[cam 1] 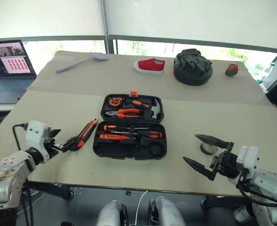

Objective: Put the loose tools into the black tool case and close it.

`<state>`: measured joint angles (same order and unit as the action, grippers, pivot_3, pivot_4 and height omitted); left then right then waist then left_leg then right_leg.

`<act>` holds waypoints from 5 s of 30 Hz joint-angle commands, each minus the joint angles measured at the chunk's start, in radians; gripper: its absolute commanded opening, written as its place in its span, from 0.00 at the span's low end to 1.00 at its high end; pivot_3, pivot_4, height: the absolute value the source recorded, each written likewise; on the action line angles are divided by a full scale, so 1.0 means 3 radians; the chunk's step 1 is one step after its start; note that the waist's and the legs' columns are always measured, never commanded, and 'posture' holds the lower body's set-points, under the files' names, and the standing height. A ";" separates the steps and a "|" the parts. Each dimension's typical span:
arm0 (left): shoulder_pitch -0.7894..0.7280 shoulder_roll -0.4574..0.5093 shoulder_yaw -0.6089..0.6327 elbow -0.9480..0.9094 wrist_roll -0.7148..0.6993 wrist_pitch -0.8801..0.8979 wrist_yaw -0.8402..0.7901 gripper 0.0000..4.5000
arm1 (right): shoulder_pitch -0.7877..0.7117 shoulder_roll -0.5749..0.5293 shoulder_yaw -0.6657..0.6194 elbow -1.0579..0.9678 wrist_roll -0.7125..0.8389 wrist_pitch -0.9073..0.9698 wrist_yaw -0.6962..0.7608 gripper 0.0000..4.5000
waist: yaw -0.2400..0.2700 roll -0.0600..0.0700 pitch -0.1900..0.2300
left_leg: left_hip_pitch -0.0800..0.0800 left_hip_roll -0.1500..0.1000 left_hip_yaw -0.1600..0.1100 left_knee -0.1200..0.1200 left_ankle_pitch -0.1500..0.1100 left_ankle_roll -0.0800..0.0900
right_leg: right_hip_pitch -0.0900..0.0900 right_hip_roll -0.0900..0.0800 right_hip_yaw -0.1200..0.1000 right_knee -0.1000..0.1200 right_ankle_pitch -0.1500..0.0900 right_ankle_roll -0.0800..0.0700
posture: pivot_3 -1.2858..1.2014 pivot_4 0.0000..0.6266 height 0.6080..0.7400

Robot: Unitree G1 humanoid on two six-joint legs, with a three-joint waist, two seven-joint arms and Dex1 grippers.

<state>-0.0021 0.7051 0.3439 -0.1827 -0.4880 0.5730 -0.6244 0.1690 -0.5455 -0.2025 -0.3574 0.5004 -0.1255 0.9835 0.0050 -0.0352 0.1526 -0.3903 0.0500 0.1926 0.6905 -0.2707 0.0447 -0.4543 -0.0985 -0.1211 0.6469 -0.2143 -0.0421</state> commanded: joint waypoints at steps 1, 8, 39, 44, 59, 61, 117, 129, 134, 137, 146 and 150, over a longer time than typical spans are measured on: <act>-0.0191 -0.0010 -0.0243 -0.0040 0.0102 0.0069 0.0030 0.99 | -0.0165 0.0050 0.0128 -0.0188 0.0037 0.0055 -0.0103 1.00 | 0.0017 0.0000 0.0000 | 0.0000 0.0000 0.0000 -0.0002 0.0001 -0.0001 | 0.0000 0.0000 0.0000 0.0000 0.0000 -0.0001 | 0.52 0.24 1.00; -0.0408 -0.0221 -0.0664 0.0184 0.0422 0.0117 0.0262 0.99 | -0.0309 0.0102 0.0333 -0.0246 0.0041 0.0133 -0.0167 1.00 | 0.0025 0.0001 0.0000 | -0.0003 -0.0003 0.0000 -0.0005 0.0002 0.0000 | 0.0000 0.0001 0.0000 -0.0002 0.0000 -0.0003 | 0.52 0.24 1.00; -0.1235 0.0639 -0.1445 0.0266 0.0694 -0.1681 -0.2371 0.40 | -0.0736 -0.0081 0.0399 0.0062 0.0209 0.0392 0.0211 1.00 | 0.0029 0.0012 0.0000 | -0.0009 -0.0009 0.0003 -0.0009 -0.0001 0.0005 | -0.0002 0.0002 -0.0005 -0.0011 -0.0001 -0.0003 | 0.52 0.24 1.00; -0.1588 0.0294 -0.1925 0.0449 0.1030 -0.1600 -0.2307 0.40 | -0.0648 -0.0034 0.0444 0.0003 0.0166 0.0353 0.0192 1.00 | 0.0022 0.0012 0.0000 | -0.0016 -0.0007 0.0003 -0.0004 0.0022 0.0032 | -0.0006 0.0021 -0.0007 -0.0005 -0.0001 -0.0004 | 0.52 0.24 1.00; -0.1500 0.0452 -0.2057 0.0492 0.1268 -0.1598 -0.2392 0.40 | -0.0415 0.0046 0.0443 -0.0119 0.0080 0.0288 0.0024 1.00 | 0.0010 0.0013 0.0000 | -0.0012 0.0000 -0.0004 0.0011 0.0010 0.0054 | -0.0002 0.0017 -0.0001 0.0003 -0.0001 -0.0003 | 0.52 0.24 1.00; -0.1490 0.0480 -0.2068 0.0531 0.1274 -0.1639 -0.2405 0.40 | -0.0424 0.0032 0.0447 -0.0102 0.0083 0.0296 0.0042 1.00 | 0.0007 0.0013 0.0000 | -0.0012 0.0002 -0.0004 0.0011 0.0011 0.0052 | -0.0003 0.0019 -0.0002 0.0003 -0.0002 -0.0004 | 0.52 0.24 1.00; -0.1030 -0.0246 -0.1660 0.0924 0.0900 -0.2091 -0.2137 0.01 | -0.0707 0.0001 0.0516 0.0520 0.0022 0.0164 0.0524 1.00 | 0.0023 0.0014 -0.0002 | -0.0019 -0.0002 -0.0003 0.0024 0.0013 0.0050 | 0.0000 0.0012 -0.0006 0.0003 0.0001 -0.0001 | 0.52 0.24 1.00; -0.0944 -0.0244 -0.2034 0.0930 0.1217 -0.1458 -0.1860 0.01 | -0.0575 0.0074 0.0488 0.0424 -0.0033 0.0155 0.0350 1.00 | 0.0028 0.0064 -0.0035 | 0.0035 -0.0002 -0.0007 0.0015 -0.0024 0.0061 | 0.0057 0.0000 -0.0005 -0.0011 -0.0001 0.0003 | 0.52 0.24 1.00; -0.0913 -0.0334 -0.1737 0.1016 0.1004 -0.1946 -0.1799 0.01 | -0.0469 0.0009 0.0301 0.0398 -0.0030 0.0124 0.0253 1.00 | 0.0024 0.0068 -0.0038 | 0.0035 -0.0002 -0.0007 0.0010 -0.0025 0.0060 | 0.0055 0.0000 -0.0005 -0.0012 -0.0002 0.0004 | 0.52 0.24 1.00; -0.0855 -0.0438 -0.1292 0.0799 0.0295 -0.1841 -0.1962 0.01 | -0.0210 -0.0097 -0.0026 0.0322 0.0013 0.0135 0.0146 1.00 | 0.0025 0.0068 -0.0038 | 0.0030 -0.0002 -0.0007 0.0009 -0.0021 0.0060 | 0.0050 0.0000 -0.0005 -0.0012 -0.0002 0.0003 | 0.52 0.24 1.00; -0.0481 0.0016 -0.0668 0.0751 -0.0261 -0.1932 -0.2645 0.66 | 0.0920 -0.0049 -0.0903 0.0613 -0.0230 -0.0456 -0.0010 1.00 | 0.0011 0.0066 -0.0035 | 0.0020 -0.0002 -0.0009 0.0009 -0.0026 0.0055 | 0.0044 0.0001 -0.0007 -0.0017 -0.0006 0.0009 | 0.52 0.24 1.00; -0.0331 0.0245 -0.0589 0.0960 -0.0223 -0.1854 -0.2814 0.98 | 0.1244 -0.0047 -0.1030 0.0795 -0.0357 -0.0589 -0.0027 1.00 | 0.0005 0.0069 -0.0033 | 0.0024 -0.0001 -0.0010 0.0009 -0.0031 0.0052 | 0.0044 0.0000 -0.0005 -0.0017 -0.0018 -0.0010 | 0.52 0.24 1.00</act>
<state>-0.1059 0.7528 0.1300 0.0848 -0.5429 0.0041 -1.4465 0.5130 -0.5548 -0.4660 -0.1231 0.4088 -0.2598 0.9816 0.0064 -0.0145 0.1427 -0.3830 0.0496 0.1897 0.6931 -0.2802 0.0601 -0.4411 -0.0985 -0.1227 0.6419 -0.2197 -0.0454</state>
